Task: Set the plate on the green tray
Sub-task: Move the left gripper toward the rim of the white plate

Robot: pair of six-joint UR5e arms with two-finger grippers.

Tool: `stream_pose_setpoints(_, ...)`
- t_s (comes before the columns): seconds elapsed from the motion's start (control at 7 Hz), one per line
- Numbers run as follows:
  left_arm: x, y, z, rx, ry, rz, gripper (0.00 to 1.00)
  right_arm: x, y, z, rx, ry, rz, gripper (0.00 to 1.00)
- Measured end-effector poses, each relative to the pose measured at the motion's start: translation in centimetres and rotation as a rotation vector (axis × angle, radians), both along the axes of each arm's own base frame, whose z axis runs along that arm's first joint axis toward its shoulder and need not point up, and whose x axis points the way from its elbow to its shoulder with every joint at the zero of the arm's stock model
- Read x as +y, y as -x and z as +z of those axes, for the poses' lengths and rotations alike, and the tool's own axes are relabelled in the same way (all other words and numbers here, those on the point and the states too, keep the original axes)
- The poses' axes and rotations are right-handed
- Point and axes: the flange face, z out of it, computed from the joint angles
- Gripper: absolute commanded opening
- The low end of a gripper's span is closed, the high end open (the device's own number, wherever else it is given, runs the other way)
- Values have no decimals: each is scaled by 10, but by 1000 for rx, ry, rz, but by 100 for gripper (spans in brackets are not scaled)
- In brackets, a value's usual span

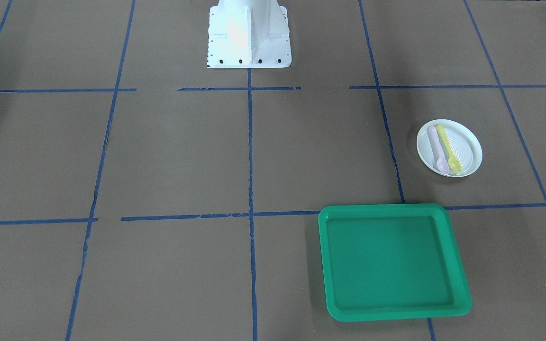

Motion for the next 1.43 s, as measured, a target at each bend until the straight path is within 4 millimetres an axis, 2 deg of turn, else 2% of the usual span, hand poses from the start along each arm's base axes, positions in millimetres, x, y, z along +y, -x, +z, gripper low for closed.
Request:
stream_pose_setpoints(0.57,-1,-2,-6,1,-9,2,100,0,0,0,0,0,0,100)
stream_pose_setpoints(0.71,0,-4,4,3,-5,8,100,0,0,0,0,0,0,100)
stream_pose_setpoints(0.86,-3,-17,15,4,-25,24,100,0,0,0,0,0,0,100)
stream_pose_setpoints(1.0,-9,-51,15,12,-39,45,100,0,0,0,-1,0,0,100)
stream_pose_setpoints(1.14,-14,-103,8,29,-14,54,100,0,0,0,0,0,0,100)
stream_pose_setpoints(1.43,-8,-197,-8,72,49,34,100,0,0,0,0,0,0,100)
